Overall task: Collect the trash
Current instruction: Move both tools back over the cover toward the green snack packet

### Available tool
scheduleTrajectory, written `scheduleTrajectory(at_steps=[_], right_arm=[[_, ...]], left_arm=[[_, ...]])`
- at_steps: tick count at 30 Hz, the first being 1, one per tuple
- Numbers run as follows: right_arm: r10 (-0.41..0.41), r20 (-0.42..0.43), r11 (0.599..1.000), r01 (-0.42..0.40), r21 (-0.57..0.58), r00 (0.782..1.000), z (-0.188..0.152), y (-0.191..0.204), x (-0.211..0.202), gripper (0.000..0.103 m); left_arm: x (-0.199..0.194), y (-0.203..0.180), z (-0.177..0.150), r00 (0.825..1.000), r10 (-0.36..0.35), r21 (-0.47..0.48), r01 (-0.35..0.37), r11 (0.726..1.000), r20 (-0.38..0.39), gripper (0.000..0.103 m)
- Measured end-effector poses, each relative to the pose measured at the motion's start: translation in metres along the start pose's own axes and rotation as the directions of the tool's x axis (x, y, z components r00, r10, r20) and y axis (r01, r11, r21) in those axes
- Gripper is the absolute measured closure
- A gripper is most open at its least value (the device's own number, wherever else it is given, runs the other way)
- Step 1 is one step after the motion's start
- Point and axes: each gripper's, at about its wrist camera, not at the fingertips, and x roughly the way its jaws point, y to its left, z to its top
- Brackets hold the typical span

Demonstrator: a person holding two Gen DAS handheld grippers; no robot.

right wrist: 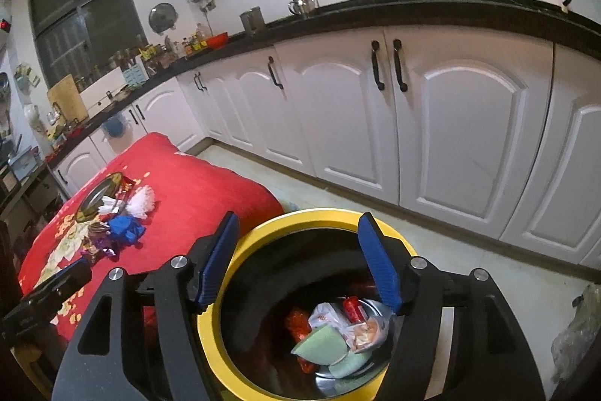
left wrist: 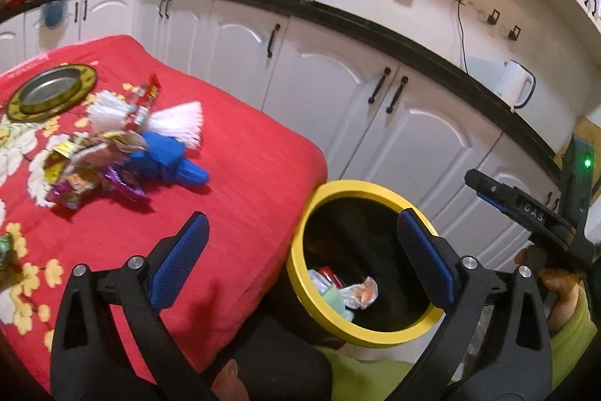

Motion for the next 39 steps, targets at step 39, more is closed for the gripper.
scheduleTrajectory(at_steps=[39], right_arm=[[0.239, -0.055, 0.940, -0.245, -0.238, 0.969, -0.003, 0.155, -0.015, 0.030]], left_arm=[[-0.126, 0.095, 0.041, 0.961, 0.181, -0.072, -0.169, 0.983, 0.211, 0.011]])
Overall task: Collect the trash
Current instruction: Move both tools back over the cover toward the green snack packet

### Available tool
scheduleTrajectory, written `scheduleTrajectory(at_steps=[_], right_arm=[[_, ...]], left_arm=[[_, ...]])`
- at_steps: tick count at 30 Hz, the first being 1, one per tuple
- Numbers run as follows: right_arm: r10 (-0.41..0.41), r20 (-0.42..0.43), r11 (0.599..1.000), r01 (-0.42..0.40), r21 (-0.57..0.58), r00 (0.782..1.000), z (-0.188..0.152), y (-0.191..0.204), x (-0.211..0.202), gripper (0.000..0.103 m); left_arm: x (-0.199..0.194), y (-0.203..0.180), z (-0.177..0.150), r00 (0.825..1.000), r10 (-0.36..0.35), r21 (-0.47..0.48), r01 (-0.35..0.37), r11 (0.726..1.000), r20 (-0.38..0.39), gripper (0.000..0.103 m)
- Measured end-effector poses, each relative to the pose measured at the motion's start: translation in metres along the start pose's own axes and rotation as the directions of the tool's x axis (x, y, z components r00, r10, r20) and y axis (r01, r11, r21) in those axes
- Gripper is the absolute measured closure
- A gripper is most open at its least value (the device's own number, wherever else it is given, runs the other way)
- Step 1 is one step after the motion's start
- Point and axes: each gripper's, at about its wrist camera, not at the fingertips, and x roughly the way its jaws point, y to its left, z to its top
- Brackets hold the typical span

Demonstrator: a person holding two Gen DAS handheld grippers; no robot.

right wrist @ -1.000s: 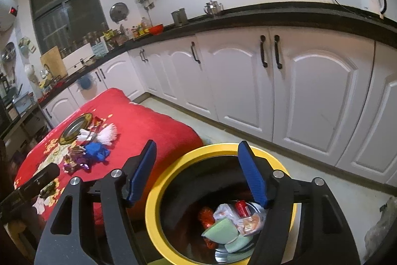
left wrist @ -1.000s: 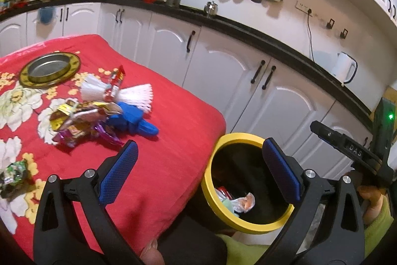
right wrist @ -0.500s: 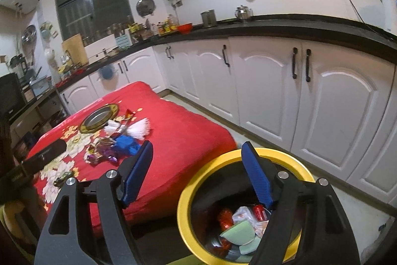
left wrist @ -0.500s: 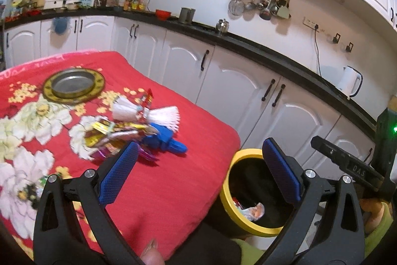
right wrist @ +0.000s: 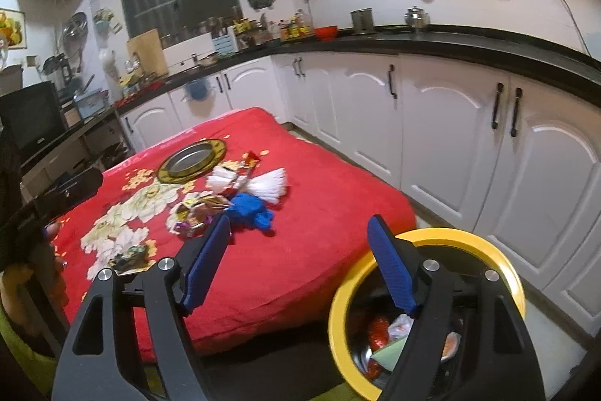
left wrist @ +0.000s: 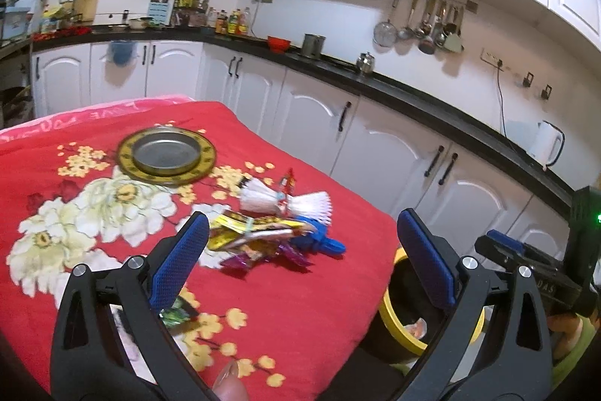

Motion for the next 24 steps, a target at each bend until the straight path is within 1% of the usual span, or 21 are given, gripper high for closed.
scheduleTrajectory(at_steps=[8, 11, 14, 20, 24], right_arm=[[0.032, -0.019, 0.998, -0.033, -0.048, 0.999, 0.006, 0.030, 0.008, 0.030], [0.035, -0.026, 0.996, -0.037, -0.080, 0.999, 0.008, 0.040, 0.012, 0.030], [0.044, -0.038, 0.994, -0.048, -0.101, 0.998, 0.008, 0.048, 0.019, 0.030], [0.071, -0.071, 0.986, -0.081, -0.146, 0.995, 0.011, 0.066, 0.040, 0.030], [0.093, -0.087, 0.974, -0.109, -0.197, 0.992, 0.014, 0.082, 0.055, 0.030]], left_arm=[[-0.017, 0.024, 0.011, 1.000, 0.003, -0.014, -0.003, 1.000, 0.024, 0.011], [-0.020, 0.027, 0.012, 1.000, 0.005, 0.008, -0.006, 1.000, 0.027, 0.011], [-0.020, 0.033, 0.011, 1.000, 0.015, 0.050, -0.015, 0.999, 0.012, 0.011], [-0.021, 0.045, 0.008, 0.998, 0.060, 0.088, -0.058, 0.994, -0.014, 0.011], [-0.013, 0.062, 0.001, 0.994, 0.092, 0.096, -0.085, 0.992, -0.066, 0.011]])
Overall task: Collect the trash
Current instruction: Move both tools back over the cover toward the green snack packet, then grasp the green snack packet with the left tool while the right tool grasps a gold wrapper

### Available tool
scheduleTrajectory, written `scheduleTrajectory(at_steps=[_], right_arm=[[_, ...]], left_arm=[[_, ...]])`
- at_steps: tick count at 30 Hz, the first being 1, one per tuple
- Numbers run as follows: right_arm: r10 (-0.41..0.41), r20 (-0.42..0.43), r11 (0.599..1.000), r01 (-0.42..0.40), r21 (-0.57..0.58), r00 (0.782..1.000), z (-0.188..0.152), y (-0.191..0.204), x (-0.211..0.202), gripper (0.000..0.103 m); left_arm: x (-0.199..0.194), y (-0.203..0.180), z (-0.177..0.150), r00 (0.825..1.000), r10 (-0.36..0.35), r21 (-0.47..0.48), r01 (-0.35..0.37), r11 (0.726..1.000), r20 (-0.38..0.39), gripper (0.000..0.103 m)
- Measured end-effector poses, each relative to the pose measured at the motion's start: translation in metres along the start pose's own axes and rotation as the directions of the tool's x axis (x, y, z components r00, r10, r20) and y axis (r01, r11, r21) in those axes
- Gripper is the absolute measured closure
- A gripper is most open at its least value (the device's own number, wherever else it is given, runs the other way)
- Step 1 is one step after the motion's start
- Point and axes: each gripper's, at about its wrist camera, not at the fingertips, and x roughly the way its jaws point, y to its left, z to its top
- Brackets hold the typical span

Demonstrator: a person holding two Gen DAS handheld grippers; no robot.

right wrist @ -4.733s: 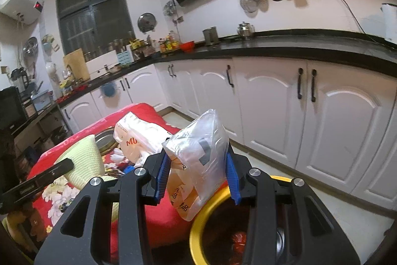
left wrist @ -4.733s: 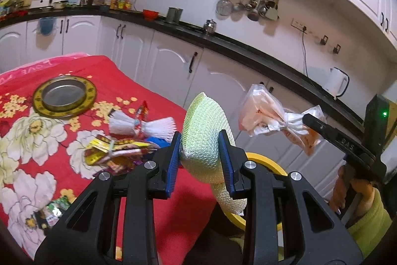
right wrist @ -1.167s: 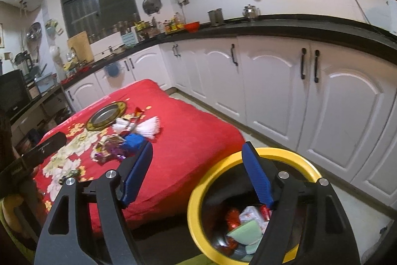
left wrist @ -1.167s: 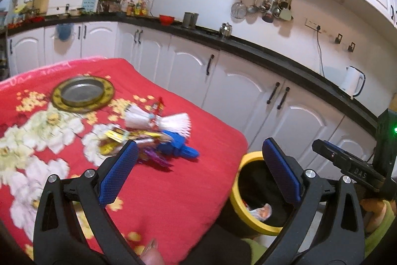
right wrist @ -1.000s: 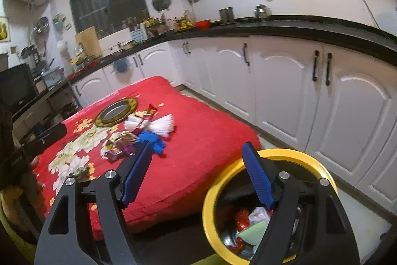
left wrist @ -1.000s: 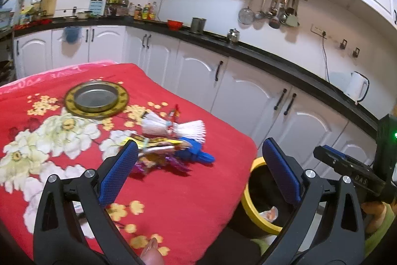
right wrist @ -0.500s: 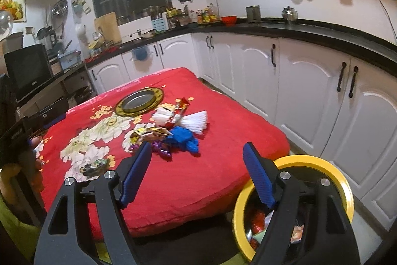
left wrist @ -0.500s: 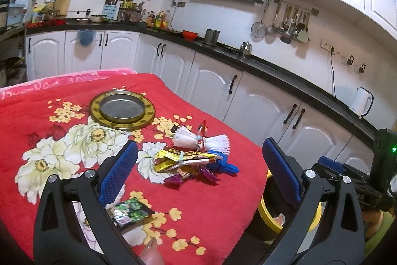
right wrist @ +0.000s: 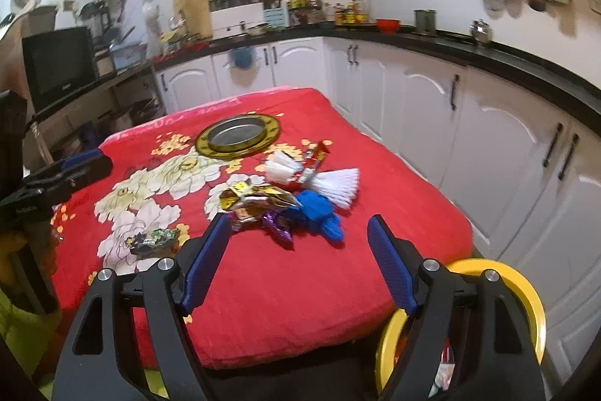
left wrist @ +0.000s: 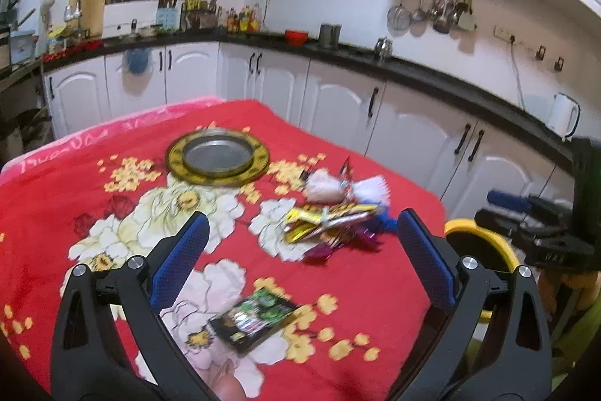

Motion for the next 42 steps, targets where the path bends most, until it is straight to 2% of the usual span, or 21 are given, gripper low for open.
scheduleTrajectory(at_steps=[5, 11, 14, 18, 22, 25, 28, 33, 35, 36, 39, 42], right_arm=[[0.031, -0.027, 0.998, -0.033, -0.050, 0.999, 0.010, 0.014, 0.027, 0.031], [0.043, -0.089, 0.993, -0.053, -0.104, 0.995, 0.015, 0.022, 0.068, 0.034], [0.046, -0.120, 0.990, -0.061, -0.127, 0.992, 0.016, 0.022, 0.086, 0.034], [0.041, -0.164, 0.986, -0.067, -0.156, 0.986, 0.018, 0.019, 0.111, 0.035], [0.031, -0.199, 0.979, -0.070, -0.192, 0.980, 0.019, 0.017, 0.131, 0.037], [0.015, -0.215, 0.969, -0.067, -0.237, 0.977, 0.019, 0.019, 0.142, 0.040], [0.007, -0.220, 0.956, -0.071, -0.283, 0.975, 0.020, 0.022, 0.149, 0.044], [0.020, -0.258, 0.941, -0.105, -0.320, 0.966, 0.019, 0.030, 0.160, 0.060], [0.026, -0.265, 0.937, -0.116, -0.331, 0.964, 0.018, 0.033, 0.160, 0.066], [0.028, -0.265, 0.933, -0.120, -0.338, 0.964, 0.018, 0.035, 0.160, 0.071], [0.035, -0.255, 0.922, -0.130, -0.364, 0.966, 0.015, 0.042, 0.156, 0.080], [0.064, -0.240, 0.918, -0.152, -0.365, 0.969, 0.013, 0.050, 0.147, 0.082]], left_arm=[[0.025, 0.011, -0.015, 0.989, 0.059, 0.061, -0.051, 0.997, -0.132, 0.011], [0.040, 0.018, -0.029, 0.981, 0.008, 0.054, 0.003, 0.999, -0.192, 0.014], [0.049, 0.023, -0.037, 0.970, -0.032, 0.036, 0.042, 0.998, -0.240, 0.014], [0.065, 0.027, -0.049, 0.945, -0.044, 0.008, 0.049, 0.999, -0.324, 0.015], [0.072, 0.024, -0.056, 0.936, -0.027, 0.045, 0.045, 0.998, -0.351, 0.019], [0.079, 0.027, -0.060, 0.927, -0.033, 0.037, 0.050, 0.998, -0.374, 0.026], [0.084, 0.029, -0.064, 0.918, -0.034, 0.038, 0.054, 0.998, -0.396, 0.032], [0.088, 0.033, -0.069, 0.905, -0.030, 0.029, 0.047, 0.998, -0.424, 0.042], [0.089, 0.034, -0.069, 0.904, -0.027, 0.030, 0.044, 0.999, -0.427, 0.045], [0.089, 0.034, -0.069, 0.904, -0.029, 0.027, 0.045, 0.999, -0.427, 0.050], [0.089, 0.036, -0.069, 0.904, -0.028, 0.021, 0.041, 0.999, -0.427, 0.060], [0.089, 0.038, -0.069, 0.903, -0.039, 0.005, 0.046, 0.999, -0.429, 0.061]])
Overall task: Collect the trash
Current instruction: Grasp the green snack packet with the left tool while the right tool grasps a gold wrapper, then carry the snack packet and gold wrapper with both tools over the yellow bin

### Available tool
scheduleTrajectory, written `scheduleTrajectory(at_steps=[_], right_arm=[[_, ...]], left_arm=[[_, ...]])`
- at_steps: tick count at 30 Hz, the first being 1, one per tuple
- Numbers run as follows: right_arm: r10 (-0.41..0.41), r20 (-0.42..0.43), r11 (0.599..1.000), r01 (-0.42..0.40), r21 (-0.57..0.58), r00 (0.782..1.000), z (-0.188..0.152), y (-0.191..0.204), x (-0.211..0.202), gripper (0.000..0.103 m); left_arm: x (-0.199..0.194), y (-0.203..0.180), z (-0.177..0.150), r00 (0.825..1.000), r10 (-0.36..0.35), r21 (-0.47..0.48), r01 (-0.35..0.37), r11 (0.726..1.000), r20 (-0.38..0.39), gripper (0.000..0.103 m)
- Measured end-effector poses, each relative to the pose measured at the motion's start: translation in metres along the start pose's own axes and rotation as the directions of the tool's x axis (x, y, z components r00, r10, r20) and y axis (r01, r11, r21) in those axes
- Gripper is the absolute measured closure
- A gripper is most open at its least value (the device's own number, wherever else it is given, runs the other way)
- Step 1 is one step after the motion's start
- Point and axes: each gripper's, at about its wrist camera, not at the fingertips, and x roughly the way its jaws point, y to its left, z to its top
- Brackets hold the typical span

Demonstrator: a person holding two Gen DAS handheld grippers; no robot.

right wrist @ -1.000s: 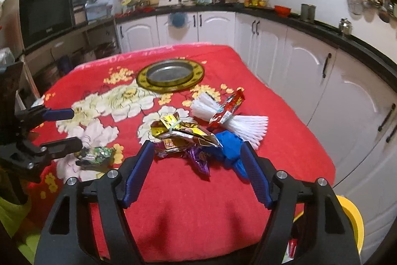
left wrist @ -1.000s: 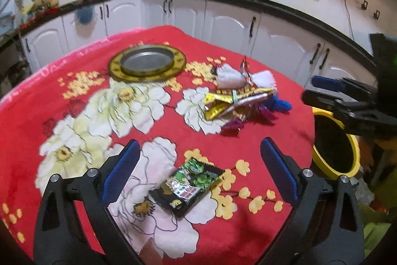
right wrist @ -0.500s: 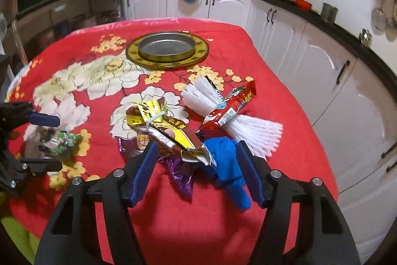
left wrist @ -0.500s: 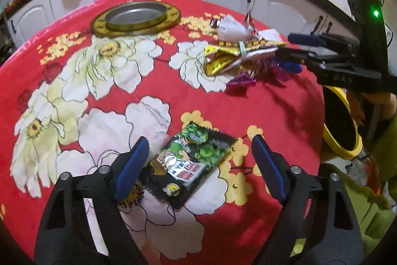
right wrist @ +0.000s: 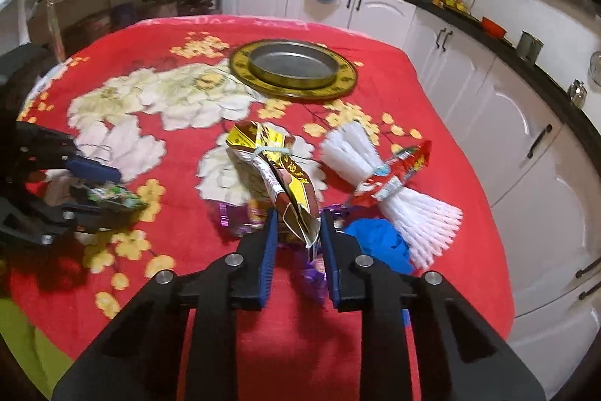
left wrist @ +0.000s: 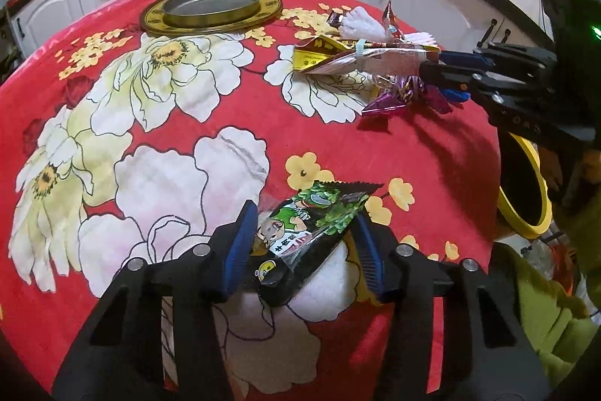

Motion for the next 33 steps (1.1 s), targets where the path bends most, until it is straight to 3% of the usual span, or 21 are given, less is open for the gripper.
scheduleTrajectory(at_steps=[4, 7, 8, 15, 25, 33], right_arm=[[0.026, 0.046, 1.000, -0.026, 0.011, 0.999, 0.000, 0.013, -0.014, 0.083], [0.033, 0.079, 0.998, -0.037, 0.050, 0.996, 0.000, 0.020, -0.025, 0.084], [0.036, 0.089, 0.997, -0.043, 0.068, 0.995, -0.001, 0.021, -0.028, 0.085], [0.055, 0.146, 0.985, -0.078, 0.153, 0.988, -0.007, 0.031, -0.047, 0.086], [0.075, 0.226, 0.973, -0.121, 0.196, 0.971, -0.011, 0.040, -0.082, 0.087], [0.059, 0.257, 0.967, -0.119, 0.223, 0.965, -0.021, 0.034, -0.107, 0.087]], left_arm=[[-0.001, 0.005, 0.001, 0.999, -0.034, -0.037, 0.034, 0.999, 0.001, 0.064], [-0.005, 0.008, 0.003, 0.999, -0.048, -0.061, 0.049, 0.997, 0.014, 0.077], [-0.006, 0.007, 0.003, 0.999, -0.050, -0.061, 0.051, 0.997, 0.018, 0.085], [-0.014, 0.007, 0.007, 0.997, -0.053, -0.067, 0.056, 0.996, 0.051, 0.099], [-0.052, 0.007, 0.015, 0.982, -0.026, -0.090, 0.043, 0.995, 0.187, 0.099], [-0.080, -0.012, 0.024, 0.957, -0.021, -0.062, 0.041, 0.997, 0.291, 0.099]])
